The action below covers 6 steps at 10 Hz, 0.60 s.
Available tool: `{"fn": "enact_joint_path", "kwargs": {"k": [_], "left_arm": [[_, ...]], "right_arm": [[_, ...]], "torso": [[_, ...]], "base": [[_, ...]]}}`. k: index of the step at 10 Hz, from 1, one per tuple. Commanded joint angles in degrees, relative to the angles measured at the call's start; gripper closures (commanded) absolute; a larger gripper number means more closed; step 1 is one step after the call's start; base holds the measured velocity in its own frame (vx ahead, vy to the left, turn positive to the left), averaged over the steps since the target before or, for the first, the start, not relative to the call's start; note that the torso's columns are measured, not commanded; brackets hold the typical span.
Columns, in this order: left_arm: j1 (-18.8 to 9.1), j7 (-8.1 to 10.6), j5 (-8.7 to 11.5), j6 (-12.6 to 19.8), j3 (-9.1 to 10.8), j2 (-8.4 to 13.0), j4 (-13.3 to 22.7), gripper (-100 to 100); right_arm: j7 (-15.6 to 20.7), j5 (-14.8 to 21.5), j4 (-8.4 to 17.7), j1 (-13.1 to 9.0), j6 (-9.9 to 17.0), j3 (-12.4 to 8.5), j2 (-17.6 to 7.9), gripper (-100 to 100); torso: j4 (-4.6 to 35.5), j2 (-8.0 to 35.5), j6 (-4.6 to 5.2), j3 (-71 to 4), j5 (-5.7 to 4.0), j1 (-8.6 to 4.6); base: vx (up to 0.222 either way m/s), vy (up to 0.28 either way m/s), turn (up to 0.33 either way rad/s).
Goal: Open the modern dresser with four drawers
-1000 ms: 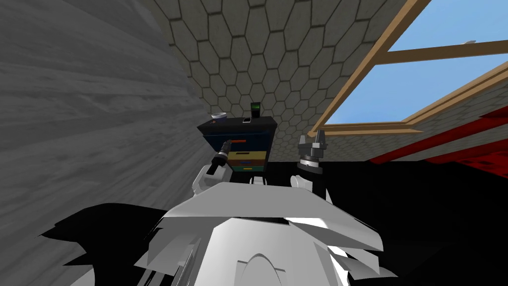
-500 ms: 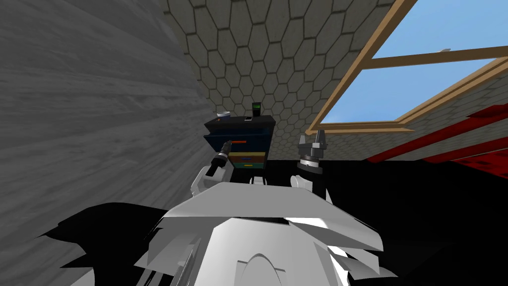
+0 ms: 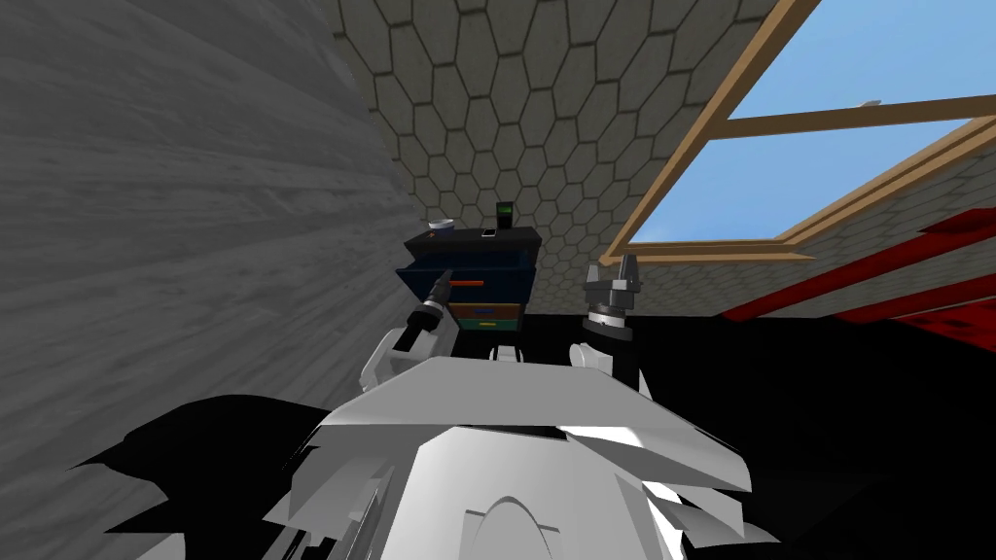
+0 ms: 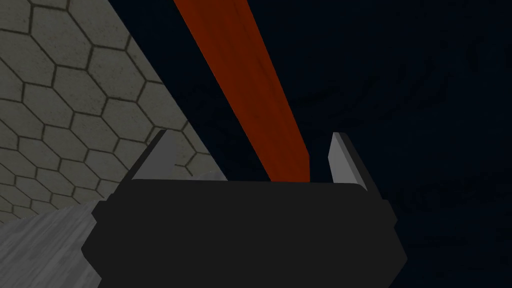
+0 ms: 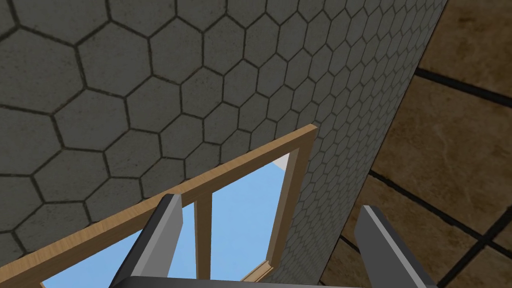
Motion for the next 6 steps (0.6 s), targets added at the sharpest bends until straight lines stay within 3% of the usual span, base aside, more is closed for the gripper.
{"fn": "enact_joint_path", "kwargs": {"k": [1, 6], "left_arm": [[2.19, 0.71, -0.13, 2.59, -0.06, 1.03, -4.52, -100], [4.66, 1.54, -0.11, 5.61, -0.04, 2.42, -10.51, -100]], "right_arm": [[0.0, 0.0, 0.0, 0.0, 0.0, 0.0, 0.0, 0], [0.0, 0.0, 0.0, -0.01, 0.0, 0.0, 0.0, 0]], "torso": [[0.05, 0.24, -0.01, 0.16, 0.02, 0.01], [0.3, 0.52, -0.08, 0.29, -0.12, -0.08]], "base": [[0.061, 0.009, 0.013], [0.032, 0.0, 0.005]]}}
